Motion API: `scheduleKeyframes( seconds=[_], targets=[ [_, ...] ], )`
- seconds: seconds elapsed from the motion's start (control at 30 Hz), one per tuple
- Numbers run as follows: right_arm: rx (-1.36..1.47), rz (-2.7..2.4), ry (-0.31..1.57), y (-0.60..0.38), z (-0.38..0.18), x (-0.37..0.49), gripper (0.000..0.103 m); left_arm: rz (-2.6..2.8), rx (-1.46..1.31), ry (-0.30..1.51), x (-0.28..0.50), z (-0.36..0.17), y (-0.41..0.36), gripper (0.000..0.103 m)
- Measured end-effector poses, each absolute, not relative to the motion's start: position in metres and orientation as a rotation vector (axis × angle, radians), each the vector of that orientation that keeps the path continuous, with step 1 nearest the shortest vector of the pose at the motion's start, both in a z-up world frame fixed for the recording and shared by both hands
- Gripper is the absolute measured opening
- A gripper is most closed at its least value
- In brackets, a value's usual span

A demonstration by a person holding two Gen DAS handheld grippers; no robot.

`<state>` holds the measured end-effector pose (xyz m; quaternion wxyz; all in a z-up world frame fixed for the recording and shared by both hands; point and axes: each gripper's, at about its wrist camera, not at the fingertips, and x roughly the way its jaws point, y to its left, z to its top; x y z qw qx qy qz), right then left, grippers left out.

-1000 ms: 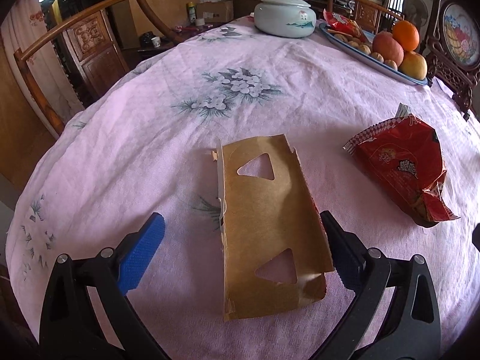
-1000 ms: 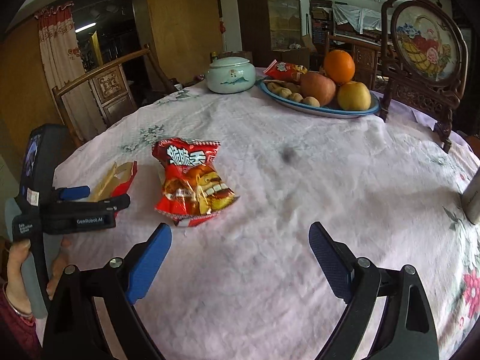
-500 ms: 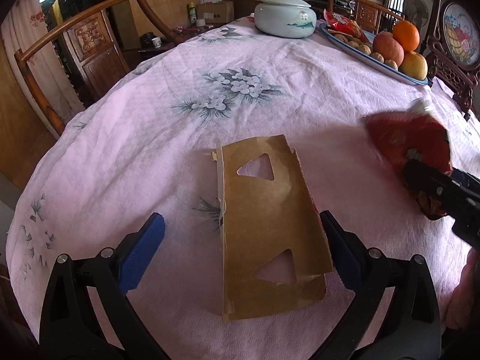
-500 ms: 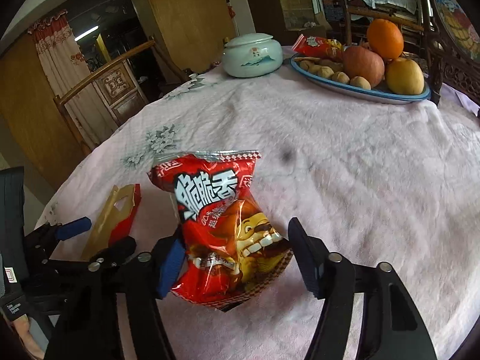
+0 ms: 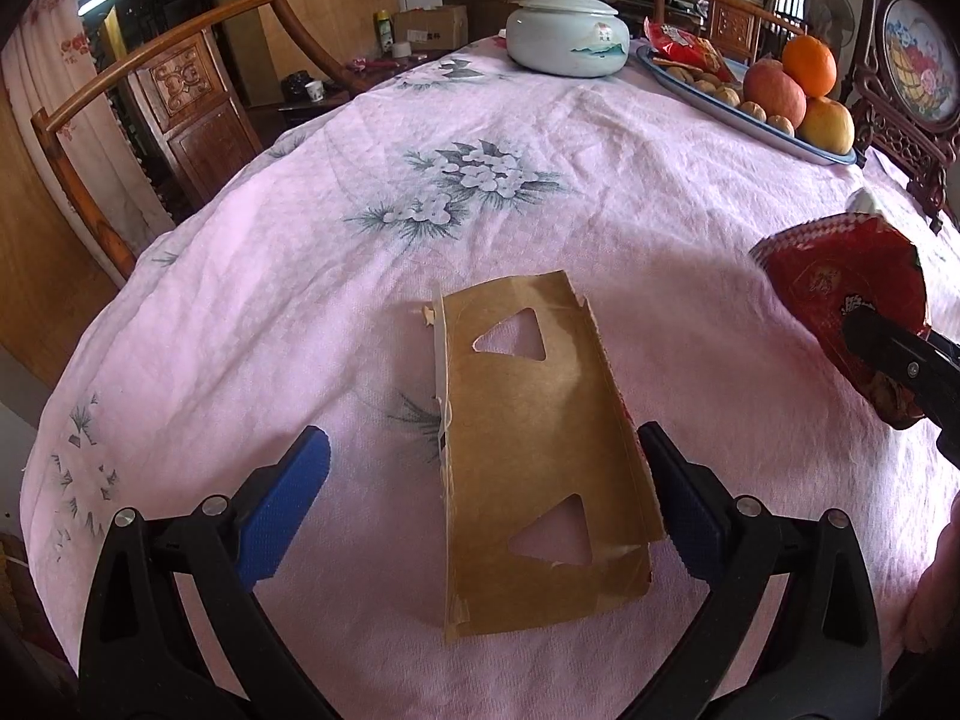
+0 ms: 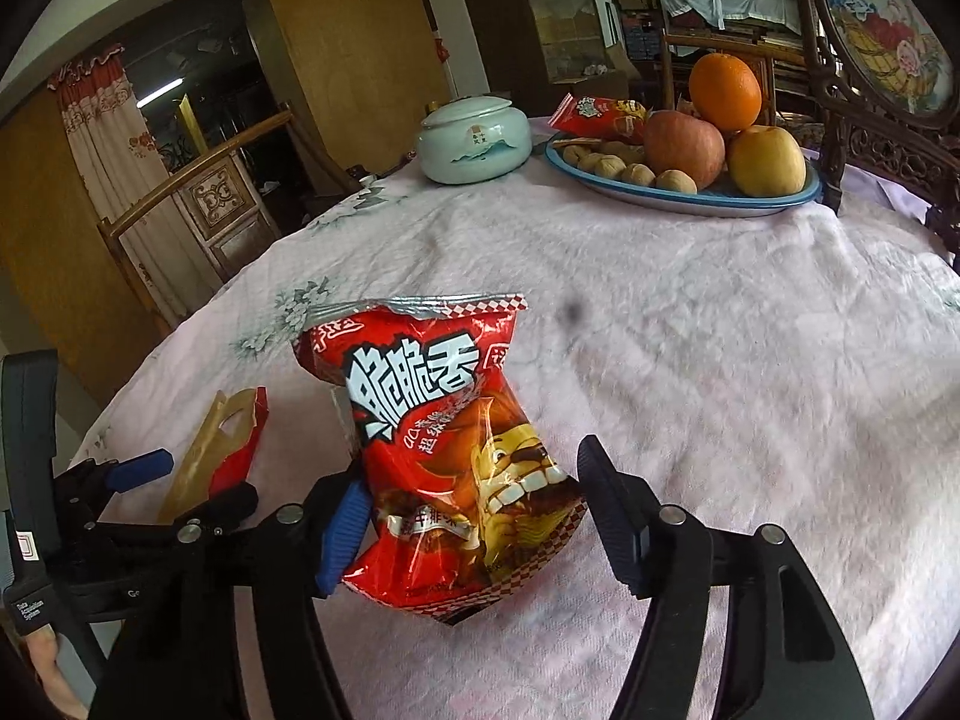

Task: Collect trash
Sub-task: 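Grasp the red snack bag with the right tool while the left tool grasps the cardboard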

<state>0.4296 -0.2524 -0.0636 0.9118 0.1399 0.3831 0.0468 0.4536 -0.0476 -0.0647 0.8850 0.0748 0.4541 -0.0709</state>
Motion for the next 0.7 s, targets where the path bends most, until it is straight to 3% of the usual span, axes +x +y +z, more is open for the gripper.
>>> scheduleKeyframes(
  seconds=[0.3, 0.37, 0.53, 0.6, 0.7],
  targets=[
    [0.296, 0.097, 0.804, -0.253, -0.066, 0.431, 0.071, -0.181, 0.172, 0.931, 0.451, -0.064, -0.053, 0.088],
    [0.304, 0.102, 0.809, -0.254, -0.067, 0.432, 0.077, -0.195, 0.171, 0.93, 0.451, -0.063, -0.054, 0.084],
    [0.325, 0.121, 0.847, -0.254, -0.072, 0.437, 0.078, -0.221, 0.173, 0.925, 0.449, -0.062, -0.057, 0.075],
    [0.324, 0.132, 0.857, -0.253, -0.073, 0.438, 0.075, -0.231, 0.177, 0.921, 0.448, -0.062, -0.058, 0.072],
    [0.286, 0.158, 0.841, -0.245, -0.07, 0.436, 0.06, -0.249, 0.179, 0.912, 0.446, -0.061, -0.06, 0.062]
  ],
)
